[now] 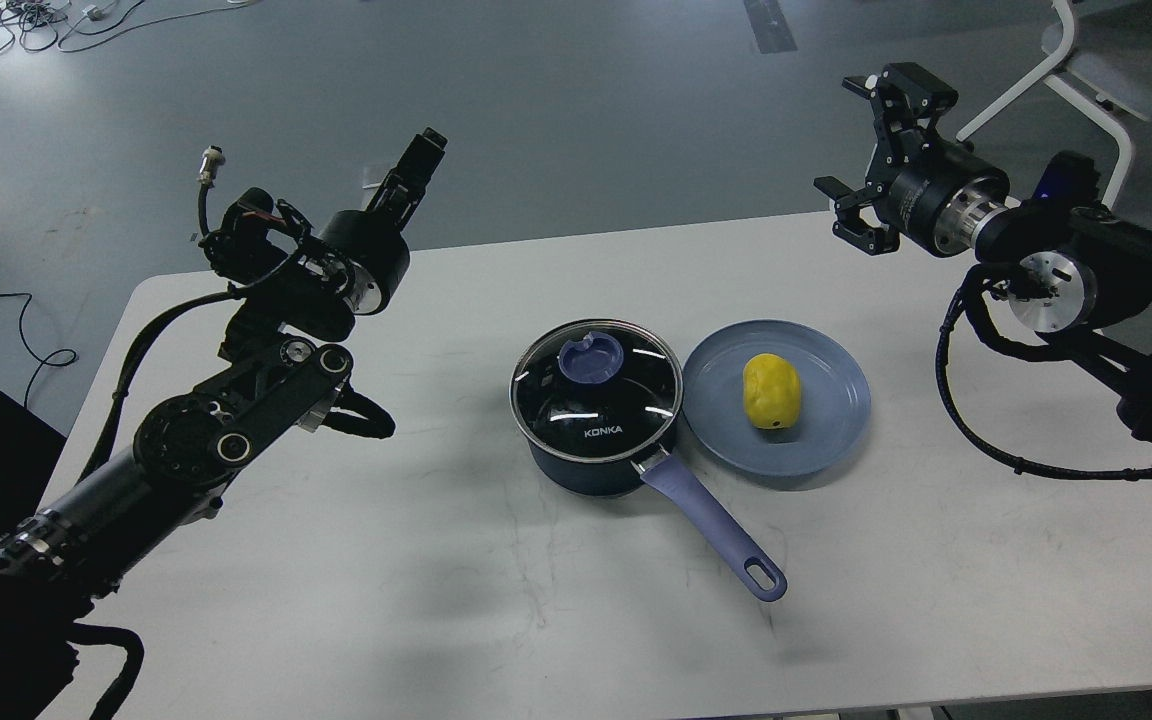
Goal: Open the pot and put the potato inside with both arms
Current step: 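Reach the left gripper forward to the glass lid's knob on the saucepan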
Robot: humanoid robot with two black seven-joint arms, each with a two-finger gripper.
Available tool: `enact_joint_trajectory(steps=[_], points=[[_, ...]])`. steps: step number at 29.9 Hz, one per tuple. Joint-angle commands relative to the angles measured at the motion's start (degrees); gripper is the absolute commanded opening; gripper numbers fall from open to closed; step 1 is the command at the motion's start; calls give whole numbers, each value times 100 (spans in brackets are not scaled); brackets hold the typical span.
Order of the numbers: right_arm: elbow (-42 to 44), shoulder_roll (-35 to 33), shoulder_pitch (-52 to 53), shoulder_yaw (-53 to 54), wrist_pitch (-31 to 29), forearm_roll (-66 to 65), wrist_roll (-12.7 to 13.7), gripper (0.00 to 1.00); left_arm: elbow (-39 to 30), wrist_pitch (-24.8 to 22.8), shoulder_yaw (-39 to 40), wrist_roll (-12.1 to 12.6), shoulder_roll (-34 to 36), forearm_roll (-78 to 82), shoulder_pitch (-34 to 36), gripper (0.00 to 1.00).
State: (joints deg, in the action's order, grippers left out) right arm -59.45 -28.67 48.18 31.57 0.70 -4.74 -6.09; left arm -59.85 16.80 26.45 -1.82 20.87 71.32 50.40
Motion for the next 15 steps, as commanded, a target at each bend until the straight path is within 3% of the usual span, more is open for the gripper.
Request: enact_joint_trajectory(steps=[1,4,6,7,12,15], points=[[91,28,-142,103,-35,17,3,100,-308,332,-465,-38,128,1494,224,98],[109,63,-221,156,-35,17,3,100,-316,333,-685,-256,171,2121,277,98],[144,72,-257,165,-35,17,12,100,-316,385,-939,-800,259,2796,286,98],[162,72,-257,165,-44,17,12,100,-316,420,-1001,-872,268,2973,286,98],[241,81,-248,174,-35,17,3,100,-500,983,-1387,-934,338,4255,207,98],[250,81,-204,165,-44,17,3,100,-677,1001,-1704,-943,374,4653,215,98]])
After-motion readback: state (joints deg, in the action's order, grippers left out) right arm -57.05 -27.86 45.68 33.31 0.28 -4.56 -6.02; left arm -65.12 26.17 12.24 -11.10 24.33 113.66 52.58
